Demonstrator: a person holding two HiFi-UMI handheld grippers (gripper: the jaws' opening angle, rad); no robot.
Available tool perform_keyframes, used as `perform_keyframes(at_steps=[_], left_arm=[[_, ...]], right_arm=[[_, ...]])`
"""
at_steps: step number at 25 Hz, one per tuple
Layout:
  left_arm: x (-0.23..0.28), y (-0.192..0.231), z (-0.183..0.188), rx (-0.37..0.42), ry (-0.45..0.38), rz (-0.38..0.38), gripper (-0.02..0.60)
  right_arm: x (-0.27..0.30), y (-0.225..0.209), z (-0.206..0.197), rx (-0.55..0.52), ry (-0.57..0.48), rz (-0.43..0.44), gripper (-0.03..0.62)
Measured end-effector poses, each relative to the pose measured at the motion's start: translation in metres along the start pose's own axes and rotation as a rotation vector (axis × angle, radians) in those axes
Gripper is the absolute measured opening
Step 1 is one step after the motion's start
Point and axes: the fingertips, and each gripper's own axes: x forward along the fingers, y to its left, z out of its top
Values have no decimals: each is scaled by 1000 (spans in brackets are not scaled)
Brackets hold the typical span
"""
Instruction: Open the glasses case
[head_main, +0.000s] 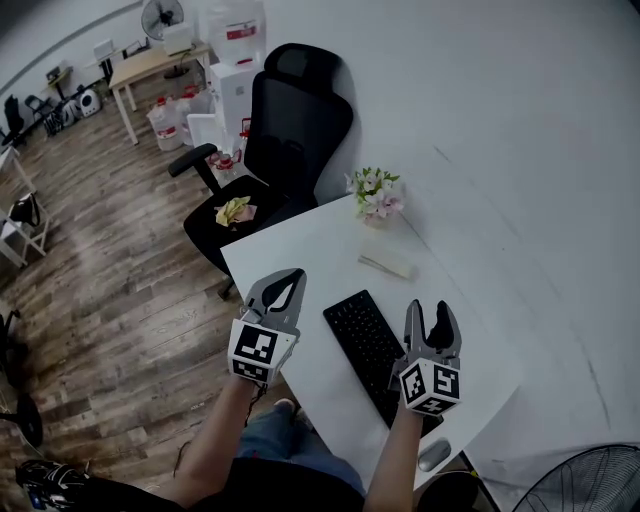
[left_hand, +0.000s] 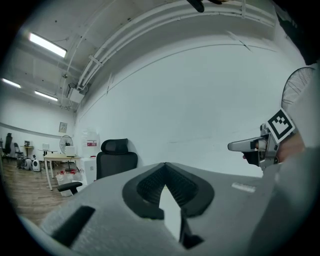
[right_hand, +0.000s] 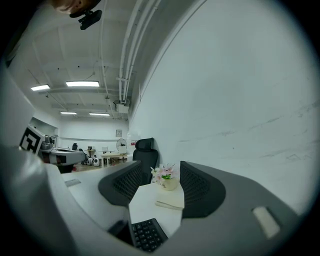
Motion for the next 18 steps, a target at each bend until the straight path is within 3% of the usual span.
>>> perform_keyframes(at_steps=[9,13,18], left_arm=[[62,-4,-5,-28,18,-84,8],[80,-7,-10,-31,24,-109,8],[94,-9,-24,-47,54,-122,8]], right_arm=[[35,-19,-6,-51,49,-33,230],[59,-29,-15,-152,111,0,229],[95,-34,-30,-378,221,98,206]])
